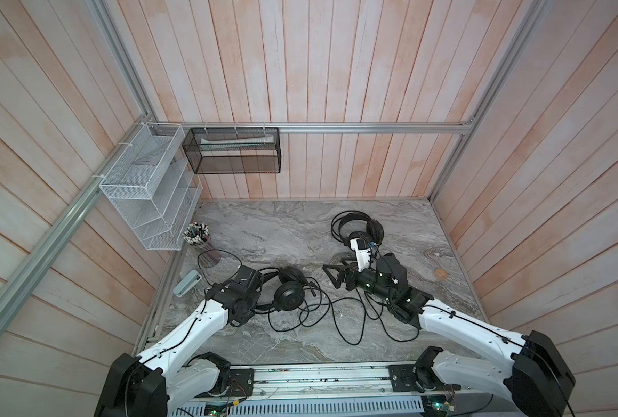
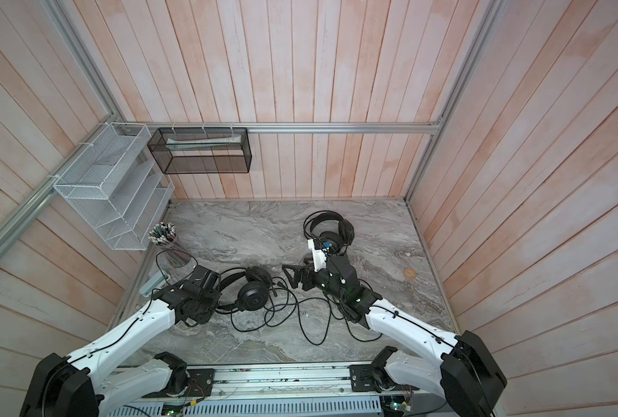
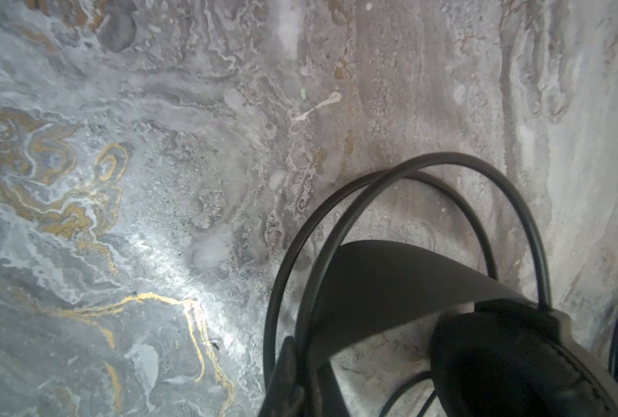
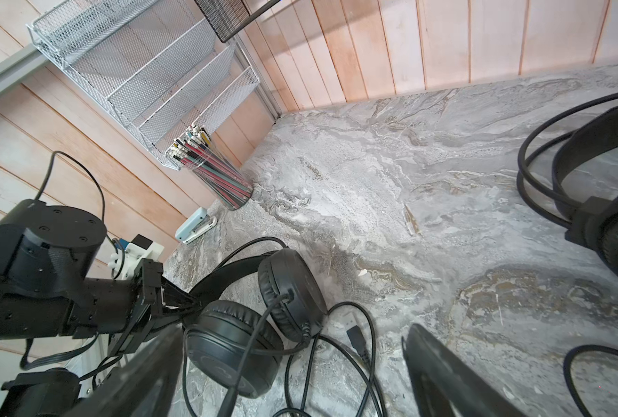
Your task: Wrap the headphones
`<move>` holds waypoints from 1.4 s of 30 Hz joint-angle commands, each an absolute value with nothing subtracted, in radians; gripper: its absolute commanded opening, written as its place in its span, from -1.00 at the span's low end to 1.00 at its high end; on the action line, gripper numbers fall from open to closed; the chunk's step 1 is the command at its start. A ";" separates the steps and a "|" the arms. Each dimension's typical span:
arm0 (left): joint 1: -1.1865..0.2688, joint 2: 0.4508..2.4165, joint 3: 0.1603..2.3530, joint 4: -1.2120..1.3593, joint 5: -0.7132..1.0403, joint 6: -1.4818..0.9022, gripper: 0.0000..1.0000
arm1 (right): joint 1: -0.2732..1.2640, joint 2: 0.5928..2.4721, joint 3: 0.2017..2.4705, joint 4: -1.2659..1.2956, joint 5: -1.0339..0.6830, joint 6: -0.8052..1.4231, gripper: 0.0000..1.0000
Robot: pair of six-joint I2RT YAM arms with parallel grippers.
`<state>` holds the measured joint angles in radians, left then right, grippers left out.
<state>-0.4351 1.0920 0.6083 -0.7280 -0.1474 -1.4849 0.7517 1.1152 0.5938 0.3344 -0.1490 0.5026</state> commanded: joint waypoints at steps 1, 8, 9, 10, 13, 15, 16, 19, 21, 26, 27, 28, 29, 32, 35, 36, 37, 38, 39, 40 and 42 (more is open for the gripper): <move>-0.439 1.091 0.581 -0.657 -0.114 -1.513 -1.00 | 0.776 1.126 0.629 0.307 -0.112 0.484 0.93; -0.439 1.069 0.526 -0.622 -0.097 -1.485 -0.52 | 0.806 1.140 0.636 0.309 -0.102 0.494 0.93; -0.439 1.067 0.525 -0.617 -0.094 -1.473 -0.46 | 0.807 1.142 0.638 0.308 -0.103 0.495 0.94; -0.439 1.068 0.525 -0.615 -0.094 -1.462 -0.36 | 0.809 1.143 0.638 0.307 -0.097 0.497 0.94; -0.437 1.070 0.523 -0.610 -0.079 -1.424 -0.06 | 0.810 1.136 0.634 0.311 -0.089 0.500 0.93; -0.432 1.072 0.534 -0.622 -0.070 -1.385 0.11 | 0.810 1.131 0.637 0.306 -0.089 0.499 0.93; -0.419 1.074 0.544 -0.624 -0.055 -1.342 0.18 | 0.809 1.129 0.638 0.305 -0.090 0.498 0.93; -0.356 1.098 0.604 -0.669 -0.023 -1.172 0.47 | 0.810 1.123 0.640 0.297 -0.091 0.489 0.94; -0.302 1.126 0.646 -0.708 -0.010 -1.046 0.60 | 0.810 1.120 0.641 0.292 -0.087 0.487 0.94; -0.211 1.195 0.735 -0.725 0.007 -0.764 0.75 | 0.809 1.115 0.636 0.296 -0.084 0.486 0.93; -0.209 1.219 0.750 -0.721 0.022 -0.726 0.75 | 0.810 1.114 0.635 0.298 -0.084 0.485 0.94; -0.208 1.245 0.761 -0.716 0.046 -0.700 0.74 | 0.810 1.116 0.635 0.298 -0.083 0.486 0.94; -0.208 1.267 0.769 -0.707 0.075 -0.680 0.74 | 0.812 1.117 0.635 0.298 -0.083 0.486 0.93; -0.209 1.323 0.764 -0.681 0.127 -0.646 0.69 | 0.812 1.115 0.636 0.294 -0.084 0.486 0.93; -0.208 1.370 0.763 -0.677 0.092 -0.621 0.61 | 0.811 1.108 0.629 0.293 -0.078 0.484 0.93; -0.209 1.384 0.762 -0.672 0.095 -0.617 0.56 | 0.812 1.109 0.629 0.293 -0.076 0.485 0.93; -0.209 1.401 0.763 -0.667 0.089 -0.615 0.50 | 0.813 1.108 0.629 0.292 -0.075 0.482 0.94; -0.209 1.415 0.764 -0.664 0.080 -0.615 0.44 | 0.812 1.108 0.629 0.292 -0.075 0.482 0.93; -0.209 1.426 0.765 -0.660 0.070 -0.611 0.36 | 0.812 1.109 0.628 0.289 -0.075 0.482 0.93; -0.208 1.440 0.771 -0.664 0.047 -0.611 0.31 | 0.812 1.108 0.629 0.287 -0.077 0.482 0.93; -0.208 1.451 0.781 -0.665 0.013 -0.601 0.20 | 0.812 1.105 0.623 0.287 -0.077 0.482 0.94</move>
<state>-0.2115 1.4380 0.7559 -0.6735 0.0620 -0.6403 0.8047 1.1217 0.6109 0.3061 -0.0906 0.4934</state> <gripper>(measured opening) 0.614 0.968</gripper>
